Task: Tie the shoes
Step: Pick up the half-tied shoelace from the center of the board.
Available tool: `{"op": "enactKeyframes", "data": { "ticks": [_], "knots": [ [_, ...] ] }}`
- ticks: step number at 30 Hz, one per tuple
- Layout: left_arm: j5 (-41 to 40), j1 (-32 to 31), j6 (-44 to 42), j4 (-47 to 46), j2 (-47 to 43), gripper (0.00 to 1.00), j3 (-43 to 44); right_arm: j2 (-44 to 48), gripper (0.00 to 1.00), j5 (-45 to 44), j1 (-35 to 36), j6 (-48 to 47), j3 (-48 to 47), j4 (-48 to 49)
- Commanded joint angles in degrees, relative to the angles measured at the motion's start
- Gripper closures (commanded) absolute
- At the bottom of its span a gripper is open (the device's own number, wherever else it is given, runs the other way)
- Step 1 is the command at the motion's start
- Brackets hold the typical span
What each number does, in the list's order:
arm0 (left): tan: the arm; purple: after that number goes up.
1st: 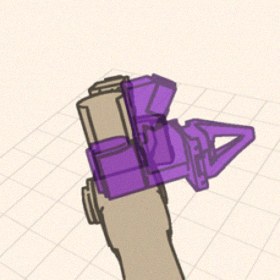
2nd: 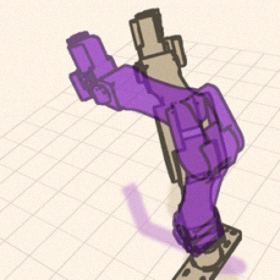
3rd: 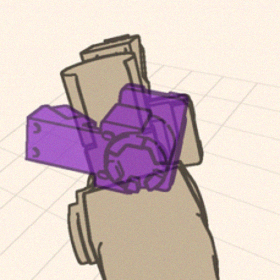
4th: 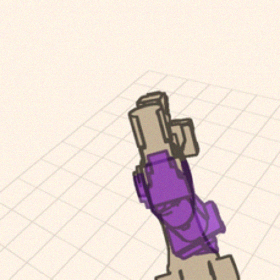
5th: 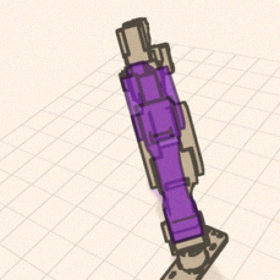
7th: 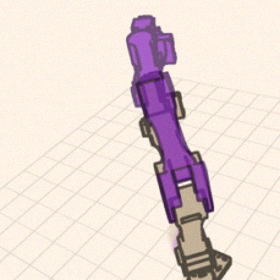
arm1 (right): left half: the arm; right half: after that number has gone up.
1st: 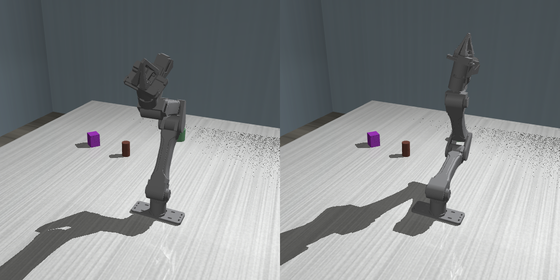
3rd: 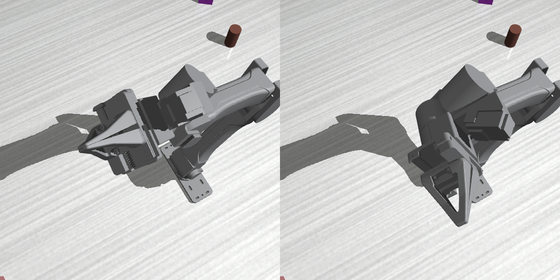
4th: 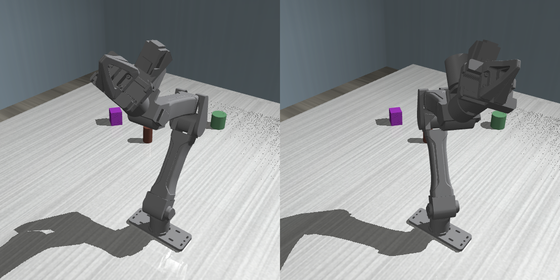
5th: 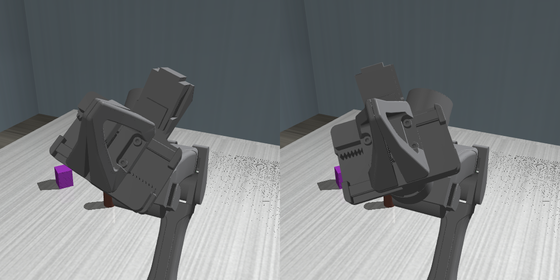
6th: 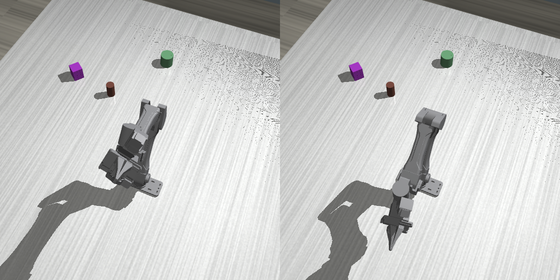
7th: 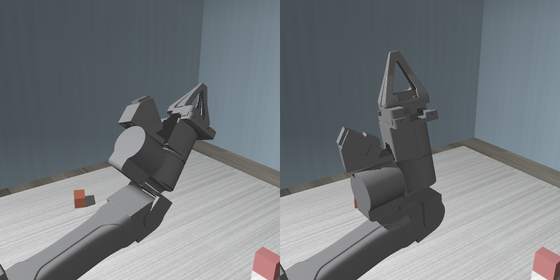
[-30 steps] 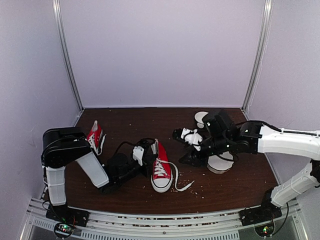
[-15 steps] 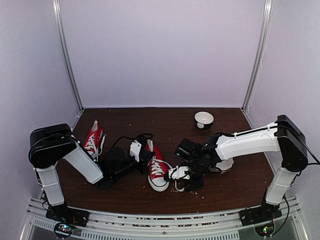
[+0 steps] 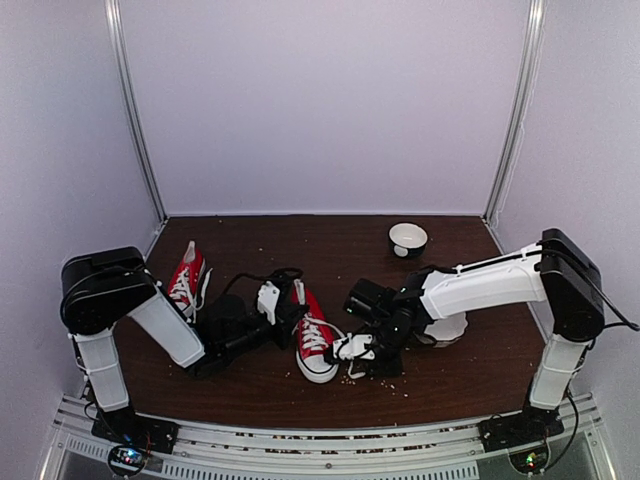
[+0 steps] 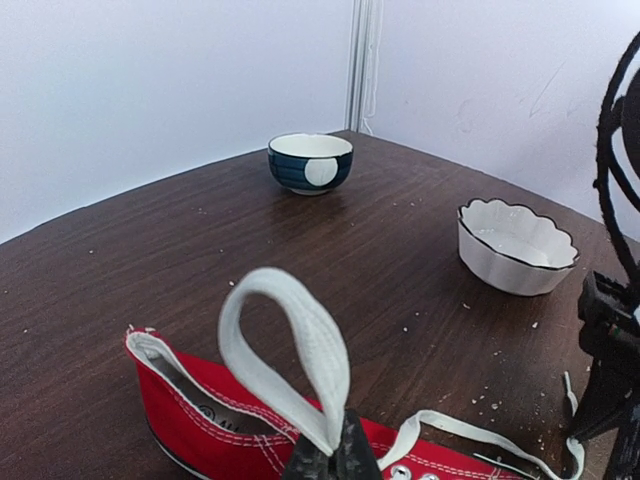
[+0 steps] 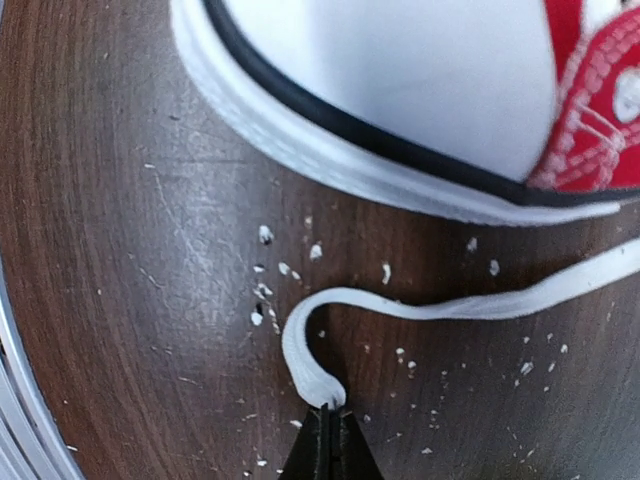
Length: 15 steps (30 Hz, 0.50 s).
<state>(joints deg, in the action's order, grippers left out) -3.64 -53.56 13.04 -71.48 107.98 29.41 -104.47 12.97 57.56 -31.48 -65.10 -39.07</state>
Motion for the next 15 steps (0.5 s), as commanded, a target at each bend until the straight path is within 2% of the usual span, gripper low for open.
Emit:
{"op": "enactKeyframes", "data": {
  "ticks": [1,5,10,13,15],
  "knots": [
    [0.8,0.5,-0.6,-5.8,1.3,1.00,-0.7,6.1,1.00,2.4,-6.1,6.3,-0.6,3.2],
    [0.9,0.5,-1.1,-3.4,0.2,1.00,-0.3,6.1,1.00,9.2,-15.0,17.5,-7.8,13.9],
    [1.7,0.5,-1.4,-4.2,-0.5,1.00,-0.8,-1.6,1.00,17.5,-17.4,32.6,-19.8,31.0],
    [0.8,0.5,-1.5,-3.7,-0.9,1.00,-1.1,-6.4,1.00,21.1,-17.1,33.9,-27.1,27.0],
    [0.3,0.5,-1.7,-3.7,-1.1,1.00,-1.6,-5.2,0.99,20.8,-16.9,30.7,-25.4,23.3]
  ]
}}
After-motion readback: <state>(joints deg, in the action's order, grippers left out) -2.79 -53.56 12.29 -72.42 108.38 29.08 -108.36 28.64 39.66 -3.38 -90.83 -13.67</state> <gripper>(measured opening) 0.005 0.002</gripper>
